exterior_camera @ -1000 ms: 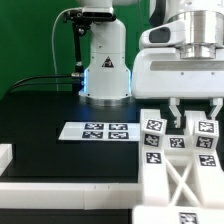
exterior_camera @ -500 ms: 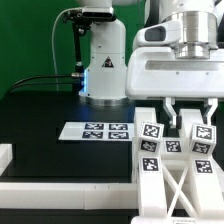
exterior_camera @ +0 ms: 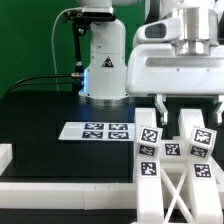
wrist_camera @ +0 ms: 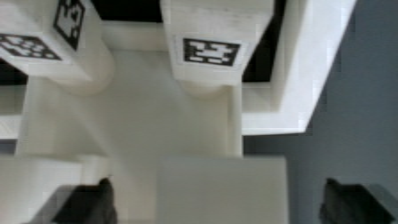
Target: Assemble chair
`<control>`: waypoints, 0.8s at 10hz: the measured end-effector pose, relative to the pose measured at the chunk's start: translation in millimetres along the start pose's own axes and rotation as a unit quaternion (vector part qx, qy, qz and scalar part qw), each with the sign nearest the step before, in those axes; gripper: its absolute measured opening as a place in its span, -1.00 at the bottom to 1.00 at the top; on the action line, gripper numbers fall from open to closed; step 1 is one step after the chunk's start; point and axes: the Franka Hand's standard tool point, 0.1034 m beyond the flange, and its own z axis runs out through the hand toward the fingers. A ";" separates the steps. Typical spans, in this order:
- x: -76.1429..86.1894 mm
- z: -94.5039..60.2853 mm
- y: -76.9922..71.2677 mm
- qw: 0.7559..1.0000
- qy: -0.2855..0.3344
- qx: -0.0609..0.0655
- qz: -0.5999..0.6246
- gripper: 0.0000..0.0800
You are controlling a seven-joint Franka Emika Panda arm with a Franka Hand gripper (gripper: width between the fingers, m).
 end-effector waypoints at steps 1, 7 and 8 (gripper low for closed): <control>8.1 -12.8 1.9 1.000 -0.009 0.006 0.005 0.58; 22.0 -14.7 43.3 1.000 -0.010 -0.006 -0.006 0.62; 9.3 -9.3 39.2 1.000 -0.012 -0.007 -0.008 0.62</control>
Offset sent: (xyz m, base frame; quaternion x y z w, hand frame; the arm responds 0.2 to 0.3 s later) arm 0.0282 -0.0309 0.0189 0.0067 -0.0050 -0.0423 0.9991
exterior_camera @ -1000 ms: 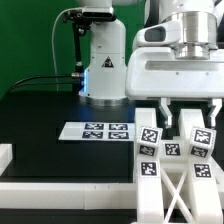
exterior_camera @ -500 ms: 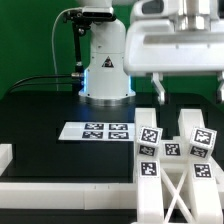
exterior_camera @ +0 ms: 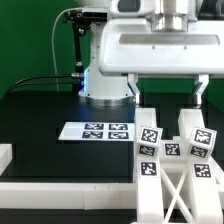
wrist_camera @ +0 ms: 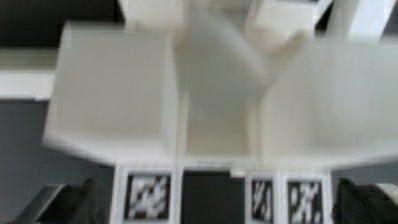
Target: Assemble chair
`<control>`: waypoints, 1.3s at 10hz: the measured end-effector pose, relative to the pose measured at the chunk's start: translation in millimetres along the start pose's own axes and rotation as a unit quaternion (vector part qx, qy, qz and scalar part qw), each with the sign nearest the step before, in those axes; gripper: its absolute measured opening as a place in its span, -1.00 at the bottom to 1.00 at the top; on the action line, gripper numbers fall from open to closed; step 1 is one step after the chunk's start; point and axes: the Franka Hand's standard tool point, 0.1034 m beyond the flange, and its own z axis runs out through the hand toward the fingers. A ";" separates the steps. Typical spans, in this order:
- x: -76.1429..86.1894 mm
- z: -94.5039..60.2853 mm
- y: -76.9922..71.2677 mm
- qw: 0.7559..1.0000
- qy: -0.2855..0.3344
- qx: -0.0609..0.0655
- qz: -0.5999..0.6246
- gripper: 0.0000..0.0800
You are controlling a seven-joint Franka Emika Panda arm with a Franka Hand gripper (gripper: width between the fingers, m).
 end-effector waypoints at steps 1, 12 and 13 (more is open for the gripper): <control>-7.0 2.0 -4.0 1.000 0.006 -0.001 -0.004 0.62; -25.5 -15.2 -24.9 0.998 -0.055 0.022 0.015 0.62; -15.2 -21.8 -35.5 0.997 -0.069 0.029 0.036 0.62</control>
Offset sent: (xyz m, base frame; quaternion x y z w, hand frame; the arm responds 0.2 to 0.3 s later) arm -0.0283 -0.0001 -0.0227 -0.0086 0.0155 0.0052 0.9998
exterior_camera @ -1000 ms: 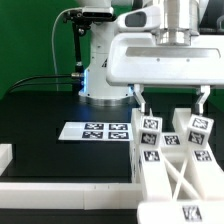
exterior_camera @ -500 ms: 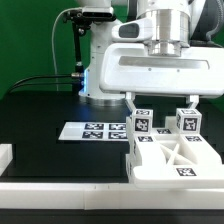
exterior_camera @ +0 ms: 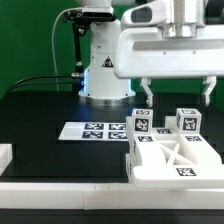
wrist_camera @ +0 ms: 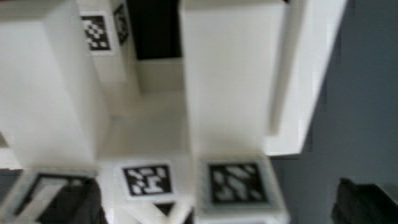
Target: Assemble chair
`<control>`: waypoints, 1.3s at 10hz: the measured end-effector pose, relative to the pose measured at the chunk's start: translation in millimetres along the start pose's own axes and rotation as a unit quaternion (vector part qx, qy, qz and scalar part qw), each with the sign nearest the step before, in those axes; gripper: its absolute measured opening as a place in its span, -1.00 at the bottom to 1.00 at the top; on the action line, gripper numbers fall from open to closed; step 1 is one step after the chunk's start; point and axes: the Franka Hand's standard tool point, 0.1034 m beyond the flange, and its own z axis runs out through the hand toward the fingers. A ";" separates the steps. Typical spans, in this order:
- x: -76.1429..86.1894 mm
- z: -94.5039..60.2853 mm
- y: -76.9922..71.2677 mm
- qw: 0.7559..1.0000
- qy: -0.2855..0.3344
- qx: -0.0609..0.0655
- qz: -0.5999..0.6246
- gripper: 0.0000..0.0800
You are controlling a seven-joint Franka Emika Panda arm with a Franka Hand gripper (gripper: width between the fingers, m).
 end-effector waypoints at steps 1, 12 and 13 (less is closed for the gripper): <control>13.0 -2.4 -11.5 1.000 -0.004 0.004 0.016 0.62; 10.2 32.4 -8.3 0.999 -0.010 -0.015 0.051 0.62; 10.1 32.5 -8.0 0.999 -0.010 -0.015 0.051 0.31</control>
Offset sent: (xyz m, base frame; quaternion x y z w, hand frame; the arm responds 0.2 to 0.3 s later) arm 0.0105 -0.0066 -0.0240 0.0112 0.0135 0.0072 0.9998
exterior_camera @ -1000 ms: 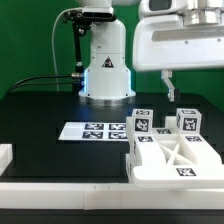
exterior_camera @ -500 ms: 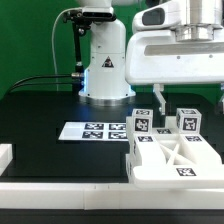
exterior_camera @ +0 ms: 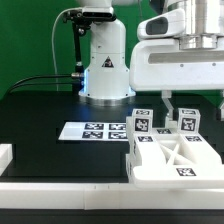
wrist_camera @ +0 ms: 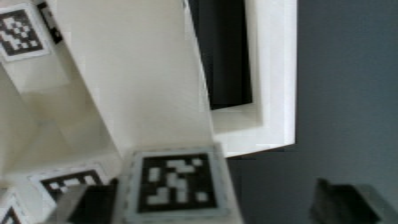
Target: Assemble chair
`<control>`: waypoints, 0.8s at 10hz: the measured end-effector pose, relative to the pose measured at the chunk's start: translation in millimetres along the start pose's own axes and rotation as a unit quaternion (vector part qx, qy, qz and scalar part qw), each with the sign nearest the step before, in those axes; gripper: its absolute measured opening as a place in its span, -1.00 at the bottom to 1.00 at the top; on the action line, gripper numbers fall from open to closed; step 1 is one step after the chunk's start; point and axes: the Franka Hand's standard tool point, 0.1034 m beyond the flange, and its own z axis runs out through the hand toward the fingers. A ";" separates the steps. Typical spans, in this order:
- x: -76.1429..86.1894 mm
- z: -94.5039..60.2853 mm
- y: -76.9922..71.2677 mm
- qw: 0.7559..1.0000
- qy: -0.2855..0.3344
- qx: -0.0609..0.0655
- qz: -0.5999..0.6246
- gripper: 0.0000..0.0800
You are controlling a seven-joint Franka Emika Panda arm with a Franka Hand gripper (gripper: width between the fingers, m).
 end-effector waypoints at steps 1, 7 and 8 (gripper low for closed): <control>-0.1 0.1 0.0 1.000 0.000 0.000 0.012 -0.03; -0.1 -0.4 -5.5 0.957 -0.001 0.011 0.290 -0.29; 0.5 -0.7 -5.5 0.939 -0.004 0.019 0.345 -0.29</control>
Offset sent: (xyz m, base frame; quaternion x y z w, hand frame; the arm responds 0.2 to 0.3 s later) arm 0.0000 0.0000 0.0000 0.0000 0.0000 0.1296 0.9916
